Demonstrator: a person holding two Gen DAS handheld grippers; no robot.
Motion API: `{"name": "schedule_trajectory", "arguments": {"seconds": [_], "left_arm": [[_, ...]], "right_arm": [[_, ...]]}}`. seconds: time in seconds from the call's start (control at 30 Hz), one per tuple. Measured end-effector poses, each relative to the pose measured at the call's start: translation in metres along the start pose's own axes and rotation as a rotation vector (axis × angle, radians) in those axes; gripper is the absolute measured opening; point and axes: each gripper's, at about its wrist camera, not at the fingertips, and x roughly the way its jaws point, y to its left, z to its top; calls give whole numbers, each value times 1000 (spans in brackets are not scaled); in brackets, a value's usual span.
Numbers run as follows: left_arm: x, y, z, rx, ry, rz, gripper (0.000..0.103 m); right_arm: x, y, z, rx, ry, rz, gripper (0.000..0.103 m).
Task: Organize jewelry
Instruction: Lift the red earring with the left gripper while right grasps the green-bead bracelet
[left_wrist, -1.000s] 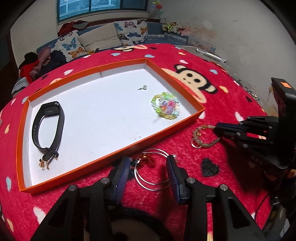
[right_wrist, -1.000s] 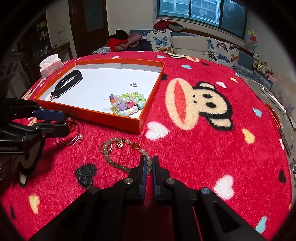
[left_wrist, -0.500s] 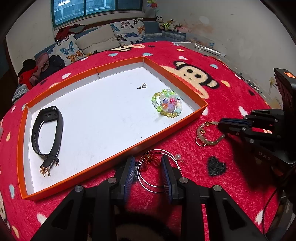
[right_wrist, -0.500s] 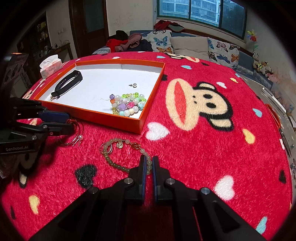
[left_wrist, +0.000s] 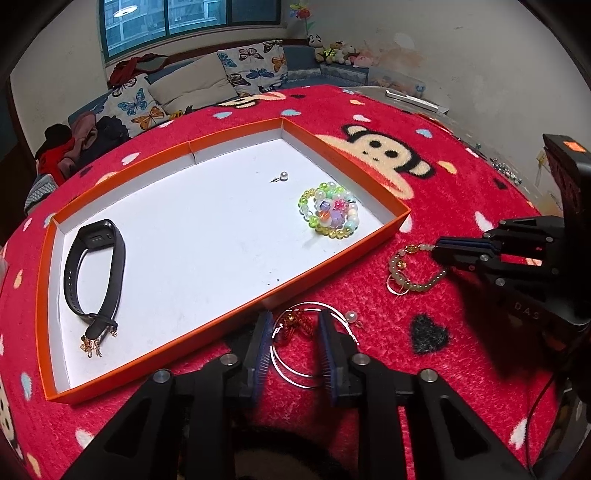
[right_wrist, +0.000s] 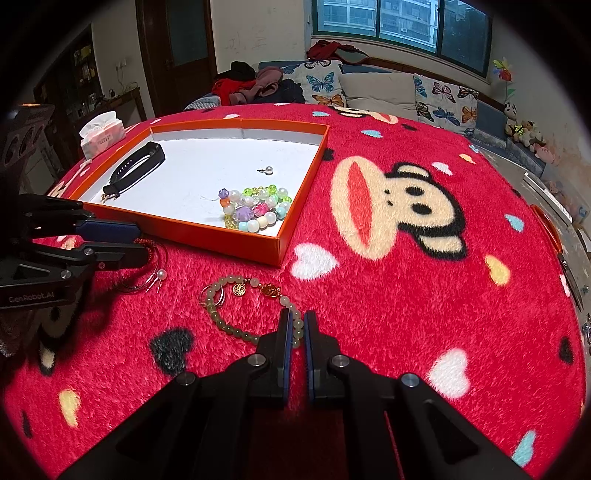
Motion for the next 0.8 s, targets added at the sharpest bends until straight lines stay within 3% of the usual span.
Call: {"name": "schedule_trajectory", "arguments": {"seconds": [0.1, 0.33, 0.57, 0.73, 0.8], "left_arm": [[1, 2, 0, -9, 2, 1, 14], [-18, 11, 0, -58, -39, -23, 10], [-56, 30, 0, -161, -114, -140, 10], [-72, 38, -2, -194, -139, -166, 10], [-77, 42, -3, -225, -144, -227, 10]], "right_arm": [[0, 0, 0, -1, 0, -1, 8], [-13, 3, 1, -5, -35, -6, 8], [-42, 17, 15, -41, -110, 15, 8], [-56, 25, 27, -46, -147, 35, 8], [-59, 27, 31, -58, -155, 29, 8]]}}
